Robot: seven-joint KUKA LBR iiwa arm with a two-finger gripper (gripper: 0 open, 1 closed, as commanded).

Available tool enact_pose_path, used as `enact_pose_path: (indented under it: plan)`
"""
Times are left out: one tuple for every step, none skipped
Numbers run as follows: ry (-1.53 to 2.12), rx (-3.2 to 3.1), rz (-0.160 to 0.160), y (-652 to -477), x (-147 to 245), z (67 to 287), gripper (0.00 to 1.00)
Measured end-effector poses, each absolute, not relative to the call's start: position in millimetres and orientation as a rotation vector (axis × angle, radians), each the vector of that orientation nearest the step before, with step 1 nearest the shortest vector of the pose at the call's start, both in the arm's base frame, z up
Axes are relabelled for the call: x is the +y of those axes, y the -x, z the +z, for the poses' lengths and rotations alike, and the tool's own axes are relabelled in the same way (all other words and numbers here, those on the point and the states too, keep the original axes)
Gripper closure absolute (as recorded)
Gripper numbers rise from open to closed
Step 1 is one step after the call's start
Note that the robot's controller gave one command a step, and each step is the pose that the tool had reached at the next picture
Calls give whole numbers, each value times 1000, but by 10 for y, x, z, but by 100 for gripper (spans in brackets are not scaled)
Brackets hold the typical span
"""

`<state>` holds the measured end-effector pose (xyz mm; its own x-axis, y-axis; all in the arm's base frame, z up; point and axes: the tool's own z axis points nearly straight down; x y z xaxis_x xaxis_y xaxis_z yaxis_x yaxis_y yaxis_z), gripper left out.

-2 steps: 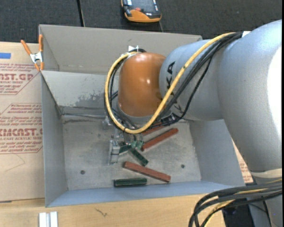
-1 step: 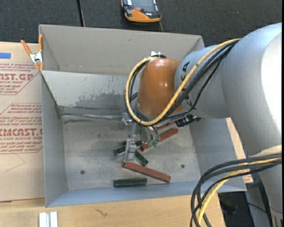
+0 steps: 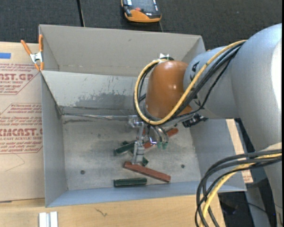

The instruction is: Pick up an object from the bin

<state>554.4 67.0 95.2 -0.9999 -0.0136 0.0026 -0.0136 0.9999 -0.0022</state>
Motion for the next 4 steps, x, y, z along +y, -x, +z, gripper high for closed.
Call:
enact_pose_path:
  plan:
    - [250,-3132,-3,-5565,609,1006,0]
    - [288,-3128,-2,-5459,619,697,0]
    - [670,-3067,-4,-5432,639,713,100]
    - [670,-3067,-4,-5432,639,713,100]
